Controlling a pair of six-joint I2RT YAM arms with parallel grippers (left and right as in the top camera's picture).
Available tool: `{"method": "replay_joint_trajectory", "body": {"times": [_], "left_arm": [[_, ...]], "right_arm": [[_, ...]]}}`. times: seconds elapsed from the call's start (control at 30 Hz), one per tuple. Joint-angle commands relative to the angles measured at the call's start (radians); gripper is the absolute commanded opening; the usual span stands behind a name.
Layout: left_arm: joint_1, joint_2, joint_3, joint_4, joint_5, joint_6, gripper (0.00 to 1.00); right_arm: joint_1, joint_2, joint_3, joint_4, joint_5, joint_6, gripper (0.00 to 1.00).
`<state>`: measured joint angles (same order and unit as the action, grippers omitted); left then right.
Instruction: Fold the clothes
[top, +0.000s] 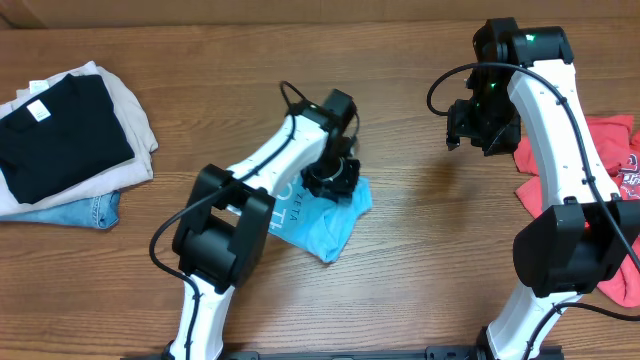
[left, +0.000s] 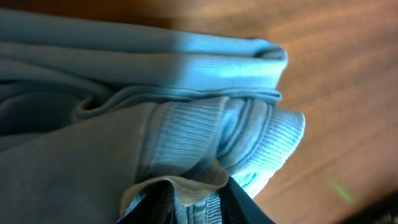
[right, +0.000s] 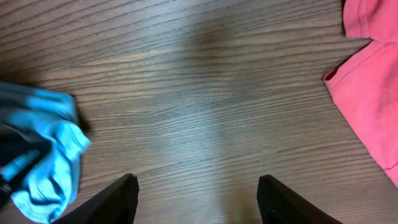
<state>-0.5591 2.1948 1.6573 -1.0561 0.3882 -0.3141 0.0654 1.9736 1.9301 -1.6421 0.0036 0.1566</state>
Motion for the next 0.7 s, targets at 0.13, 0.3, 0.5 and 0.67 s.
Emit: {"method": "replay_joint_trajectory", "body": {"times": [0.13,0.3,0.5,0.67], "left_arm": [[-0.009,0.026,-0.006,-0.039,0.055,0.005,0.27],[-0.011,-0.002,-0.006,-0.099,0.042,0.057,0.22],[-0.010,-0.162,-0.006,-0.109,-0.074,0.053,0.24],[0.007,-0.290,-0.006,-0.184,-0.307,-0.113,0.45]], "right_arm": [[-0.002,-0.006,0.013,0.006,-0.006,-0.005,0.65],[-0.002,-0.006,0.013,0.006,-0.006,-0.005,0.65],[-0.002,-0.006,0.013,0.010,-0.005,-0.005,0.68],[-0.002,-0.006,0.013,0.012,-0.005,-0.006,0.69]]}}
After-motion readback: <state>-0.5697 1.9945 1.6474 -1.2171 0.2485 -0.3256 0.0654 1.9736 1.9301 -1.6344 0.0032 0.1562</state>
